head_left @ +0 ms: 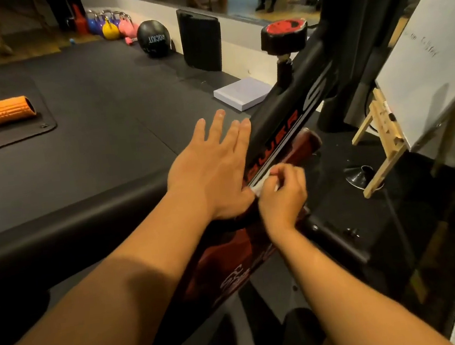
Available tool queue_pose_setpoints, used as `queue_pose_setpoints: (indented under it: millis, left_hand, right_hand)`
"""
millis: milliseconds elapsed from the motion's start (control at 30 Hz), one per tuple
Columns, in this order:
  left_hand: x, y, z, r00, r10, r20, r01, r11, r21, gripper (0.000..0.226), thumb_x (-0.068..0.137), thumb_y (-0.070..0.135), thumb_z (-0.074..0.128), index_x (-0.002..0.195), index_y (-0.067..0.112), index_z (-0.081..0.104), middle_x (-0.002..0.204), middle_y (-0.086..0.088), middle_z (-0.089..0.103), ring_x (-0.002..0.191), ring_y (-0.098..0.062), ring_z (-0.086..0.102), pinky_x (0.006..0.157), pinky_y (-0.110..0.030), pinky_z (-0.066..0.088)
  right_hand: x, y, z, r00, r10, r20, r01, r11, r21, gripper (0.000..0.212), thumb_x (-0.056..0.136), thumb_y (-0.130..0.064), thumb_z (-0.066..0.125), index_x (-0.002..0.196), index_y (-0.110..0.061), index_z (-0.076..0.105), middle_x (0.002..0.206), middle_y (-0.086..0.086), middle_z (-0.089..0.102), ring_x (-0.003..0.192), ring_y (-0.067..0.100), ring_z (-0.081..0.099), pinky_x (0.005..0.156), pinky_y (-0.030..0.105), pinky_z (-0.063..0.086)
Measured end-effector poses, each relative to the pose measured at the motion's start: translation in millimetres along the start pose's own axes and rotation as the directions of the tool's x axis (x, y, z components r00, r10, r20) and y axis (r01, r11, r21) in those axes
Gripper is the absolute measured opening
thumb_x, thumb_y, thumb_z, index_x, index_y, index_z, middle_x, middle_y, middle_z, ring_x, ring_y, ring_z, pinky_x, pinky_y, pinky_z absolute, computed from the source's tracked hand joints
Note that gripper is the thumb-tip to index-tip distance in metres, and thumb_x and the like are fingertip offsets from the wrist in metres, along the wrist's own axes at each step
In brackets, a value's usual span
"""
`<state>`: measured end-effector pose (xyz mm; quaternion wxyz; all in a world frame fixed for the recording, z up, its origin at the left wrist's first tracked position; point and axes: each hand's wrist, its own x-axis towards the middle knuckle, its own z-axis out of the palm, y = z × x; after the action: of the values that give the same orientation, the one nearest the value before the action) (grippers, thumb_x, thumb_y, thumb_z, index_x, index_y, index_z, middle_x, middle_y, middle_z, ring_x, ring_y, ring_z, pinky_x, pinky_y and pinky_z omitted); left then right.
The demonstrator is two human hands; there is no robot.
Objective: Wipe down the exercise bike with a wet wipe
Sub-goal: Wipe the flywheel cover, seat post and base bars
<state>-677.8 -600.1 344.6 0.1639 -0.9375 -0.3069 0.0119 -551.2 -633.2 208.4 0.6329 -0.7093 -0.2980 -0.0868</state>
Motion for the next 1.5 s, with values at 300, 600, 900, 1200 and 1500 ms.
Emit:
queue_pose_setpoints:
  millis: [300,600,900,1200,1500]
  left_hand:
    - [-1,1,5,0.997,0.012,-0.077,0.002,0.983,0.185,0.095,0.091,0.059,0.027,0.151,0.000,-0.018,0.164,-0.020,-0.007,0.149,-0.041,-0.013,0.122,-0.057,0.004]
    - [-12,38,68,0.941,0.338,-0.014,-0.300,0.853,0.426,0.071,0.097,0.034,0.015,0.153,-0.003,-0.007,0.156,-0.025,-0.025,0.141,-0.043,-0.031,0.106,-0.062,-0.031]
    - [6,58,95,0.946,0.319,0.049,-0.303,0.825,0.477,0.078,0.099,0.042,0.013,0.145,-0.013,-0.018,0.150,-0.036,-0.031,0.139,-0.047,-0.033,0.108,-0.060,-0.031]
    - [11,71,106,0.964,0.263,0.032,-0.253,0.879,0.404,0.087,0.097,0.054,0.018,0.149,-0.007,-0.014,0.153,-0.032,-0.028,0.141,-0.047,-0.033,0.113,-0.058,-0.024]
    - [14,77,106,0.968,0.248,0.047,-0.242,0.857,0.455,0.089,0.096,0.059,0.013,0.150,-0.006,-0.014,0.154,-0.033,-0.026,0.141,-0.048,-0.032,0.113,-0.057,-0.024]
  right_hand:
    - [-24,23,-14,0.985,-0.030,0.170,0.017,0.997,0.075,0.026,0.070,0.015,0.058,0.079,-0.006,0.070,0.088,0.007,0.061,0.078,-0.001,0.050,0.075,0.008,0.042]
    - [71,68,3,0.961,0.278,-0.002,-0.278,0.960,-0.013,0.019,0.078,0.004,0.051,0.080,-0.013,0.058,0.086,0.016,0.062,0.078,0.024,0.055,0.068,0.015,0.032]
    - [0,83,-9,0.956,0.111,0.272,-0.112,0.994,-0.013,0.015,0.090,-0.012,0.062,0.089,-0.001,0.073,0.092,0.009,0.060,0.083,0.020,0.062,0.072,0.000,0.031]
    - [126,117,-6,0.840,0.314,0.442,-0.362,0.932,0.025,0.020,0.087,-0.016,0.058,0.067,-0.020,0.058,0.067,-0.008,0.059,0.063,0.004,0.053,0.062,0.015,0.040]
    - [61,137,8,0.592,0.512,0.622,-0.776,0.569,0.271,0.022,0.088,0.001,0.053,0.072,-0.014,0.048,0.059,0.007,0.050,0.051,0.018,0.049,0.053,0.032,0.041]
